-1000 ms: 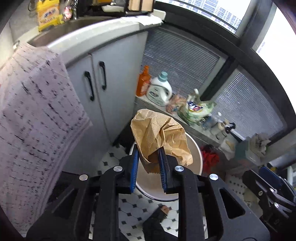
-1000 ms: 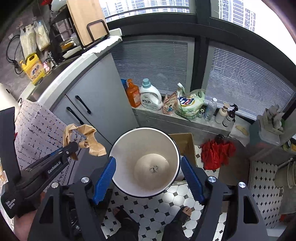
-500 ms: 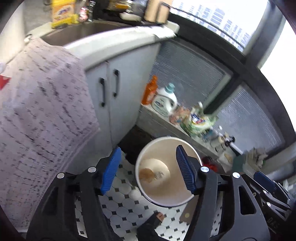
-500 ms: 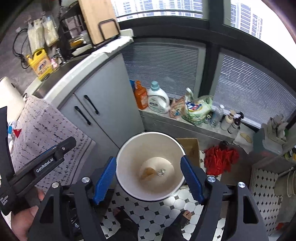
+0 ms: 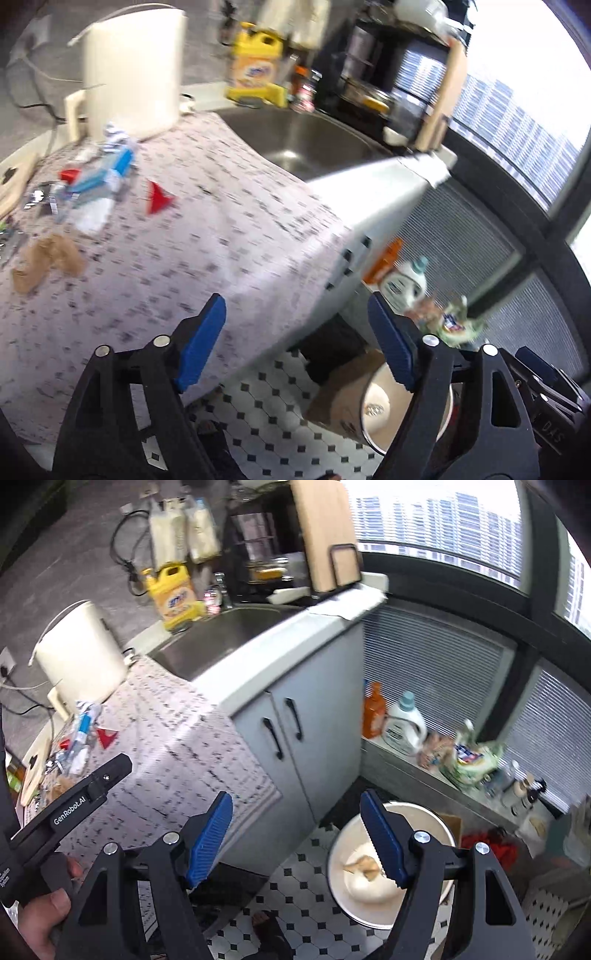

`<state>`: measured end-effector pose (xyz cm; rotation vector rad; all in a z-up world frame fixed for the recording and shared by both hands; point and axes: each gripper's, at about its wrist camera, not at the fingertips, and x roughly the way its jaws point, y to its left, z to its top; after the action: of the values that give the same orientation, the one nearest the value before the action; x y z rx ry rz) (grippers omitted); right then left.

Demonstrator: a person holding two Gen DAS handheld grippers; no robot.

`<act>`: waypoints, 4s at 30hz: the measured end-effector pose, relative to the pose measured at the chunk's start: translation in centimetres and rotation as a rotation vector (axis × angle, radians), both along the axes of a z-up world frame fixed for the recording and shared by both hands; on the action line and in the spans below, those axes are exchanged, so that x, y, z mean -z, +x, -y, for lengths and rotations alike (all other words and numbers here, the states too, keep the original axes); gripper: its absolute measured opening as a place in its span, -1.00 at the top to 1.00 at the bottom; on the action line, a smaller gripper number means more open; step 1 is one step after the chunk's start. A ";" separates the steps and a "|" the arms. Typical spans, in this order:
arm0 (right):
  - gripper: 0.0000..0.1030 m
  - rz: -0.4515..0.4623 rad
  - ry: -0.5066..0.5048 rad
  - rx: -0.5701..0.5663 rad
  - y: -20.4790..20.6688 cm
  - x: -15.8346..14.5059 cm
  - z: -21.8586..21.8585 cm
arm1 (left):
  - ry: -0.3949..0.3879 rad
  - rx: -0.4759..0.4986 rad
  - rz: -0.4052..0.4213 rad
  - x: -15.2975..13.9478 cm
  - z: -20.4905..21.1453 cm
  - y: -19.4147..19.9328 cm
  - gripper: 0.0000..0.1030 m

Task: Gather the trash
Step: 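Swing both tools back up toward the counter, then grasp the silver snack wrapper with the left gripper while the right gripper grasps the crumpled tan paper, then carry the silver wrapper and tan paper down over the white bucket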

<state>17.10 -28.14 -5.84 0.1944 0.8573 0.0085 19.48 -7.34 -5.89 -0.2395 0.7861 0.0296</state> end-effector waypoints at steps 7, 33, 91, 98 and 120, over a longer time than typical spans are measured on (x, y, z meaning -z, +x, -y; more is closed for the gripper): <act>-0.56 0.032 0.013 -0.143 2.0 -1.2 -6.3 | 0.017 -0.183 0.032 -1.2 -7.8 -1.4 -0.84; -0.42 0.017 0.081 -0.495 7.2 0.3 -30.9 | 0.100 -0.529 0.008 -0.8 -30.4 -4.6 -0.88; 0.82 0.047 0.013 -0.390 3.6 -1.1 -22.3 | 0.120 -0.282 0.018 -0.4 -20.8 -0.8 0.71; 0.82 0.030 -0.010 -0.229 2.7 -1.1 -15.2 | 0.109 -0.102 0.012 0.1 -13.3 1.6 0.71; 0.79 -0.018 -0.057 0.264 -3.5 1.8 1.3 | 0.111 0.353 -0.103 4.7 6.4 3.7 0.71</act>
<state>13.64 -29.41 -7.65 0.2535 0.8430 -0.2647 23.18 -13.75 -10.61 0.0082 0.9176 -0.2481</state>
